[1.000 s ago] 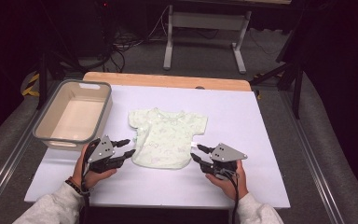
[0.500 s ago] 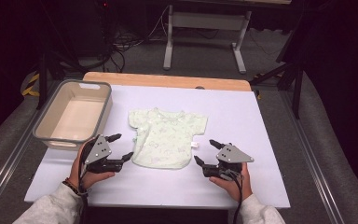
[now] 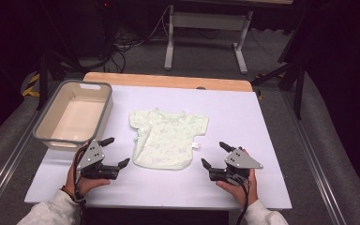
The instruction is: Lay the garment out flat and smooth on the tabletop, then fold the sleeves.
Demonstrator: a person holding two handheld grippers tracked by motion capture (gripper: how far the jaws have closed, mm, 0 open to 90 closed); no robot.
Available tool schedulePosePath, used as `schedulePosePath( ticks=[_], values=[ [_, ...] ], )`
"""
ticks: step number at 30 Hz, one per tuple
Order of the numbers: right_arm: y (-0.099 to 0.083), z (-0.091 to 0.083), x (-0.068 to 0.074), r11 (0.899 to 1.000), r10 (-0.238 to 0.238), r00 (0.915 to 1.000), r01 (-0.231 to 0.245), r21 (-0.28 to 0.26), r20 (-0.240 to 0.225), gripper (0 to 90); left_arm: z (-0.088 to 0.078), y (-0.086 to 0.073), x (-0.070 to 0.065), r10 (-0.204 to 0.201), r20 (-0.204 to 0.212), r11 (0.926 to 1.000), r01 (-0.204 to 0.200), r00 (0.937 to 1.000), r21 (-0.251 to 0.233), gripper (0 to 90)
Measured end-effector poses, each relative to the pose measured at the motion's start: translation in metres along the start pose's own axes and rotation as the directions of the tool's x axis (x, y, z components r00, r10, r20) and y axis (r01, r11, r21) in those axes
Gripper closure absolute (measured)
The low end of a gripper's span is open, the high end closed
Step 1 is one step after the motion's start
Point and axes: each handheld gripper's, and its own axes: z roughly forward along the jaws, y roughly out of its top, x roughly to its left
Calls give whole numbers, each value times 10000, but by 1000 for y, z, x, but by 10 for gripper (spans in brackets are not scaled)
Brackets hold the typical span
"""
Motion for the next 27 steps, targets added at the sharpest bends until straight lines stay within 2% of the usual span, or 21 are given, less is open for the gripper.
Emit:
schedulePosePath(
  ticks=[2,12,18,25,27],
  values=[
    [-3,-2,1,9999,-126,9999,126,45,83,154,-1,-2,1,-108,-67,9999,108,9999,27,111],
    [-7,5,1,9991,-271,9996,273,314,-69,160,-2,-8,-1,-116,-31,9993,117,9999,353,118],
    [-6,9,2,9992,-181,9990,195,358,-403,162,0,-8,1,-191,31,9984,189,9998,527,113],
    [-6,9,0,9989,-161,9995,172,428,-262,168,5,-4,2,-346,307,9981,330,9989,521,104],
    [-6,7,-1,9991,-114,9997,122,409,-204,172,10,-2,2,-224,155,9979,214,9996,609,103]
  ],
)
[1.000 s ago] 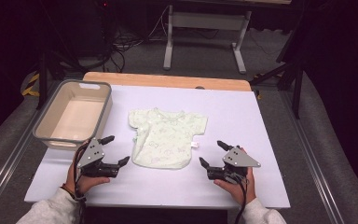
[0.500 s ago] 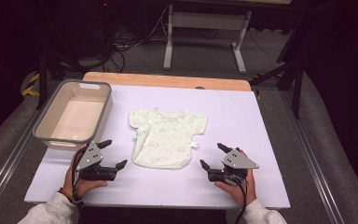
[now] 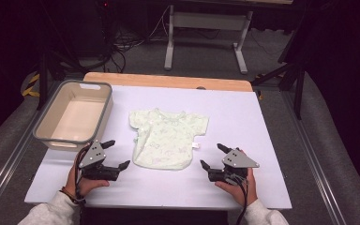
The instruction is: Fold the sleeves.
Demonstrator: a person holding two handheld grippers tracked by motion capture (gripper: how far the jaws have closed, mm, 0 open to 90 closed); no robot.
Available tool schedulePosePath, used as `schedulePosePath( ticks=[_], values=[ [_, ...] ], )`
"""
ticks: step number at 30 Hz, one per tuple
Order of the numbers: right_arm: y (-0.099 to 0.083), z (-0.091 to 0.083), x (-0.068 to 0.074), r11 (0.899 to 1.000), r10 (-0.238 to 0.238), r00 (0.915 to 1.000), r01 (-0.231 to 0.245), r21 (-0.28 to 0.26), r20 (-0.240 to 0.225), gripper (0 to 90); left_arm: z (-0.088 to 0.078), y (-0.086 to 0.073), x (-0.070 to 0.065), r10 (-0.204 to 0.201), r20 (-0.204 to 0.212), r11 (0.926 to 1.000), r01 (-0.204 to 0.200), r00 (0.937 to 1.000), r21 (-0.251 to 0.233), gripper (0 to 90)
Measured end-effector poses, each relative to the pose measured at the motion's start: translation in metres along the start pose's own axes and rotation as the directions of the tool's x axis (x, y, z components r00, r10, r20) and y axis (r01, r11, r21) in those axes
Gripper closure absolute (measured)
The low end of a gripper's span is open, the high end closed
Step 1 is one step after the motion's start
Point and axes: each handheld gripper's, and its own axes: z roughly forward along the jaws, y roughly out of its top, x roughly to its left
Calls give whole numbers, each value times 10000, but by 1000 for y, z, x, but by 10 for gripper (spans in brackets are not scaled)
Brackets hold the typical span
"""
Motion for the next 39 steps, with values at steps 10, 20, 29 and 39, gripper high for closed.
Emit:
schedulePosePath(
  ticks=[10,20,29,39],
  values=[
    [0,-4,1,10000,-35,9999,34,33,110,173,30,22,16,-184,260,9974,165,9995,706,49],
    [-1,-4,-1,9999,26,10000,-27,103,37,176,66,54,43,-540,246,9957,520,9982,761,78],
    [-1,-4,0,9999,-6,9996,10,126,-278,185,98,71,69,-924,-1588,9791,1187,9830,1649,165],
    [-3,-4,-1,9998,103,9984,-93,186,-550,187,133,67,94,-2242,-2443,9393,2760,9434,2037,210]
  ],
)
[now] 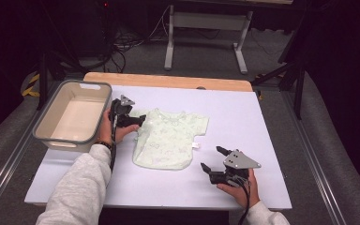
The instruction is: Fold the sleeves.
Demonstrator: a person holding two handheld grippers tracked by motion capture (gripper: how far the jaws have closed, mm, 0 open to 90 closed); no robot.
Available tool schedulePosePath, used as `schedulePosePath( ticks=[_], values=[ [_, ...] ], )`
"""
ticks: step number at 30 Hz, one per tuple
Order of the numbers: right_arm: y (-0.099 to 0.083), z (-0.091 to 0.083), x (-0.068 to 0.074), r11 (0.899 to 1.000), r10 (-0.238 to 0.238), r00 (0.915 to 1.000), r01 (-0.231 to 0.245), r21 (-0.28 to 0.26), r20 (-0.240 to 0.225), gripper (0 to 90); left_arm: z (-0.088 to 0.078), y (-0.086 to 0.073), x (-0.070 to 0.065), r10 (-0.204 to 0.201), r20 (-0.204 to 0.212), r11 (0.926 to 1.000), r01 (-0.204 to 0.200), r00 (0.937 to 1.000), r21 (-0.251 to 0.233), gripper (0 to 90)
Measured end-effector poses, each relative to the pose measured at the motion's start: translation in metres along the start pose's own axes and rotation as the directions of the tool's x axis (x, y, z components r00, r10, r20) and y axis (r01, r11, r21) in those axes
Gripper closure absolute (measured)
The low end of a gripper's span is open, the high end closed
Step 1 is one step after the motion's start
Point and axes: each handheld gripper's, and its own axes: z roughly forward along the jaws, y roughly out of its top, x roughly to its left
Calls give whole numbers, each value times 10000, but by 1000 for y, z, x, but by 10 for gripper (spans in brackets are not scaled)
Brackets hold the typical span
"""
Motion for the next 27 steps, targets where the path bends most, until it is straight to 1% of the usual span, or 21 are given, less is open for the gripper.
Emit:
schedulePosePath(
  ticks=[3,4,5,6,7,8,9,10,11,12,13,15,16,18,19,21,23,24,25,26,27],
  values=[
    [-1,1,-1,10000,67,10000,-66,52,-48,187,10,2,8,-250,-150,9995,253,9996,173,219],
    [-2,2,-1,9999,73,9999,-72,105,-111,187,15,3,12,-424,-319,9987,433,9986,258,236],
    [-2,2,-1,9999,84,9999,-82,126,-117,187,18,5,12,-446,-409,9985,458,9982,294,252],
    [-2,2,-1,9999,84,9999,-82,126,-117,187,18,5,12,-446,-409,9985,458,9982,294,257],
    [-2,2,-1,9998,110,9999,-109,138,-102,189,21,6,12,-458,-507,9981,478,9977,391,257],
    [-2,1,-1,9999,117,9999,-117,101,29,194,24,7,12,-451,-602,9979,478,9972,441,282],
    [-3,0,-3,9998,190,9997,-191,54,182,196,28,9,11,-280,-769,9971,333,9966,685,318],
    [-3,0,-3,9998,190,9997,-191,54,182,196,28,9,11,-280,-769,9971,333,9966,685,345],
    [-3,0,-3,9996,273,9994,-275,67,226,198,31,9,11,-172,-876,9968,239,9960,759,366],
    [-3,0,-4,9997,237,9994,-240,94,255,198,32,8,11,-269,-887,9961,342,9957,818,373],
    [-3,0,-4,9997,237,9994,-240,94,255,198,34,7,13,-321,-862,9955,395,9958,857,373],
    [-3,0,-4,9997,218,9994,-221,136,270,198,37,5,14,-411,-775,9944,483,9961,938,414],
    [-3,0,-4,9997,221,9994,-224,135,259,198,36,4,15,-612,-698,9937,674,9957,894,418],
    [-2,0,-3,9997,193,9995,-197,134,252,198,36,3,17,-732,-525,9931,777,9959,884,424],
    [-2,0,-3,9997,189,9995,-194,179,259,198,36,2,18,-747,-384,9935,777,9965,834,457],
    [-2,1,-3,9993,212,9995,-218,291,228,195,35,1,17,-820,-325,9930,845,9961,829,488],
    [-3,4,-4,9973,328,9993,-341,648,200,193,34,0,16,-707,-244,9943,724,9972,777,533],
    [-3,4,-4,9973,328,9993,-341,648,200,193,34,0,16,-707,-244,9943,724,9972,777,564],
    [-4,5,-4,9954,404,9990,-420,861,201,194,33,-1,15,-662,-97,9950,667,9978,739,601],
    [-4,6,-4,9953,416,9989,-433,865,211,193,33,-1,15,-629,-41,9954,630,9980,725,629],
    [-4,6,-4,9954,418,9989,-436,856,229,194,33,-1,16,-564,56,9958,559,9984,730,689]
  ],
)
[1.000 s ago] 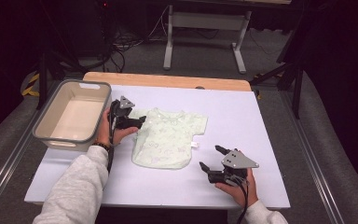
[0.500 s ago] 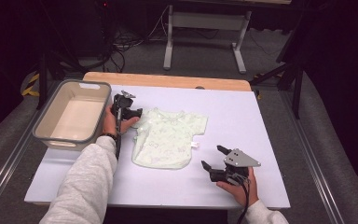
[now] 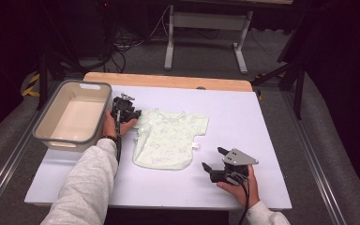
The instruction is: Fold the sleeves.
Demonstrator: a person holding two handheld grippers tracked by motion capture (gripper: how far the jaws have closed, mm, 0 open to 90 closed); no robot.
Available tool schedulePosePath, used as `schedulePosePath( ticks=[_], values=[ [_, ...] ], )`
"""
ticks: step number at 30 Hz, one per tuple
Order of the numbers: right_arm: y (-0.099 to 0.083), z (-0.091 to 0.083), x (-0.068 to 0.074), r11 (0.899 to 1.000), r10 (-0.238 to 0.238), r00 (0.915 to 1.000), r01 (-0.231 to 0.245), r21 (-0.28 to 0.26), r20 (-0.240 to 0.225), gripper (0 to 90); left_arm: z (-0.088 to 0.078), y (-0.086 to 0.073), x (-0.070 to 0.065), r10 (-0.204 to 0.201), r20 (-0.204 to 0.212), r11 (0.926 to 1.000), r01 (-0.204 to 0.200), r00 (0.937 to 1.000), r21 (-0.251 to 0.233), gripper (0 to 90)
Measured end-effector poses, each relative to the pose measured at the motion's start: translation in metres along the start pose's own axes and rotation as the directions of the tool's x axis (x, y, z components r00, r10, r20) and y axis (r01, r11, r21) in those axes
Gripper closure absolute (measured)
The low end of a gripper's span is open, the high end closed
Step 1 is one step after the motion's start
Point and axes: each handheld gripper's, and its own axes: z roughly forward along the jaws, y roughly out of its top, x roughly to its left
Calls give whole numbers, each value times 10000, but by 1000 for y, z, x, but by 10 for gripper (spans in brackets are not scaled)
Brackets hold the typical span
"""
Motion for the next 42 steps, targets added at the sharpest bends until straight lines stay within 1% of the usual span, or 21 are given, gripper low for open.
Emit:
schedulePosePath(
  ticks=[1,3,4,5,7,8,11,15,16,19,23,25,26,28,29,31,34,38,40,41,42],
  values=[
    [0,0,0,10000,-1,10000,1,4,-9,194,0,0,0,-5,121,10000,4,9999,38,784],
    [0,0,0,10000,-13,10000,13,20,-16,193,0,1,-1,122,103,9999,-123,9999,24,860],
    [0,1,0,9999,-33,10000,33,126,-8,191,1,1,-2,207,89,9998,-208,9997,36,870],
    [0,1,0,9999,-15,10000,15,164,20,191,1,2,-3,468,-74,9989,-467,9989,61,875],
    [0,1,-1,9998,48,10000,-48,201,42,191,2,3,-5,473,-195,9989,-472,9987,57,879],
    [0,2,-1,9997,82,9999,-84,224,60,191,1,4,-6,688,-607,9976,-688,9958,21,879],
    [0,2,-1,9996,30,9999,-33,291,101,191,-1,4,-5,865,-1032,9962,-874,9909,-42,882],
    [0,2,1,9995,-14,10000,13,329,25,191,-3,4,-3,920,-1321,9957,-931,9870,-23,882],
    [0,2,1,9994,-39,10000,39,348,6,191,-3,5,-4,1038,-1403,9944,-1058,9847,-71,882],
    [0,3,2,9992,-88,10000,89,380,-44,192,-6,6,-6,988,-1324,9945,-1025,9863,-214,882],
    [1,2,2,9992,-102,9999,105,381,-86,200,-15,8,-7,810,-1210,9934,-900,9893,-710,883],
    [1,3,3,9989,-144,9996,154,436,-235,203,-19,7,-10,853,-1186,9916,-959,9893,-871,883],
    [0,3,3,9986,-193,9994,206,483,-270,203,-22,6,-12,980,-1211,9892,-1100,9878,-967,883],
    [0,4,4,9983,-233,9992,250,522,-331,202,-26,5,-16,1048,-1065,9861,-1172,9888,-1180,883],
    [0,4,4,9983,-233,9992,250,522,-331,202,-26,5,-16,1048,-1065,9861,-1172,9888,-1180,883],
    [0,5,5,9975,-281,9988,307,635,-413,203,-35,7,-18,951,-1076,9819,-1110,9896,-1534,883],
    [0,6,7,9963,-360,9976,404,755,-591,209,-41,13,-22,1286,-1478,9765,-1512,9806,-1536,883],
    [0,7,8,9956,-388,9974,437,824,-599,204,-48,18,-21,1190,-1680,9745,-1475,9786,-1691,883],
    [-1,8,6,9957,-319,9982,361,853,-499,198,-48,22,-23,1470,-2047,9742,-1774,9677,-1392,883],
    [-1,8,6,9960,-256,9986,296,847,-473,197,-48,22,-23,1470,-2047,9742,-1774,9677,-1392,883],
    [-1,8,6,9960,-257,9985,297,842,-480,197,-49,23,-22,1588,-1968,9763,-1836,9675,-1146,883]
  ],
)
